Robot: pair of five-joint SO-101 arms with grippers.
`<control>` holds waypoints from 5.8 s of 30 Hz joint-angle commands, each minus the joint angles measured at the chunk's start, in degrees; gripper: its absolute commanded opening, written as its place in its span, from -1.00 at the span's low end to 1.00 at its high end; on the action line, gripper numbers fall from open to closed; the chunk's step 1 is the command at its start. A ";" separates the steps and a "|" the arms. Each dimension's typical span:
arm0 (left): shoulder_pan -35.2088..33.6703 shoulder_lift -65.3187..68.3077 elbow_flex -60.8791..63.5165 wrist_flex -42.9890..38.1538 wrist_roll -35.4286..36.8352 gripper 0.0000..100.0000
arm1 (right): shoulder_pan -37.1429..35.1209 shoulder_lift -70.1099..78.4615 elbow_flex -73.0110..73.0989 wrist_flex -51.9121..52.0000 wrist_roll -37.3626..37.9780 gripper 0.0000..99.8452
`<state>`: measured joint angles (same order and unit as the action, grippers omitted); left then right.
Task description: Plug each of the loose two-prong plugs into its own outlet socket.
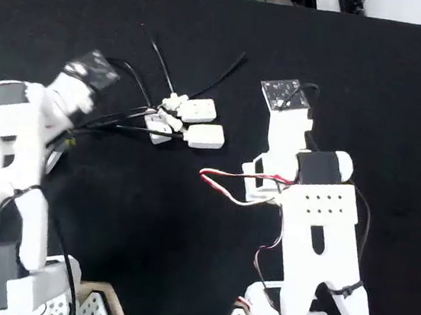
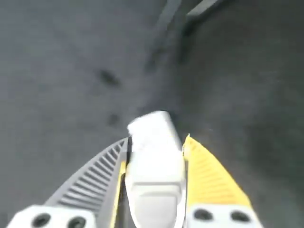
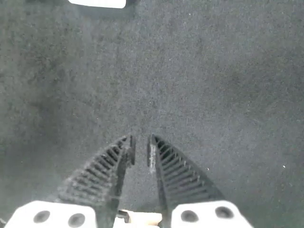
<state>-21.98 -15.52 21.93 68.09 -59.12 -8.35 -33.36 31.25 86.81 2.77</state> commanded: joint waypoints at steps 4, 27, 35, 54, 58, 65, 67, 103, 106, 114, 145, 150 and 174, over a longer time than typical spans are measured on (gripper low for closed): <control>-5.93 4.57 -4.18 -9.23 -0.88 -0.89 | 0.62 0.04 -0.75 -0.18 0.35 -0.90; 13.14 1.49 -14.29 3.08 20.40 -0.33 | 0.79 0.04 -0.84 -0.18 6.68 -0.90; 28.00 10.99 -2.86 -26.64 32.00 -0.39 | 11.52 0.13 -0.92 -0.18 15.74 -0.90; 28.62 30.95 -5.32 -32.26 21.01 -0.46 | 15.74 0.13 3.65 -5.98 22.51 -0.81; 30.02 28.66 -5.23 -26.81 16.97 -0.83 | 15.74 0.13 3.65 -5.98 22.33 -0.81; 31.34 23.30 -5.05 -16.00 16.79 -0.95 | 15.74 0.13 3.91 -5.89 22.15 -0.81; 31.25 20.92 -4.79 -12.75 16.79 -0.94 | 15.74 0.13 3.91 -5.80 22.15 -0.81; 28.97 -74.37 50.07 10.11 0.62 -0.15 | 12.31 0.13 8.13 -7.91 22.07 -0.81; 36.88 -79.82 51.91 6.24 7.56 -0.17 | 12.40 0.13 8.22 -7.91 22.07 -0.81; 38.29 -71.03 68.70 -24.00 7.21 -0.62 | 12.31 0.13 8.31 -7.91 22.07 -0.81; 30.11 -19.96 30.46 -15.12 12.92 -0.94 | 12.48 0.13 8.31 -7.91 22.07 -0.81; 23.87 -15.65 35.47 -36.84 13.01 -0.94 | 12.40 0.13 8.31 -7.91 22.07 -0.81; 32.31 -32.88 48.84 -16.53 7.30 -0.51 | 12.13 0.04 9.45 -8.70 22.07 -0.81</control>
<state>8.88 -38.20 68.26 47.16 -52.88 4.57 -33.36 41.19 78.90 24.92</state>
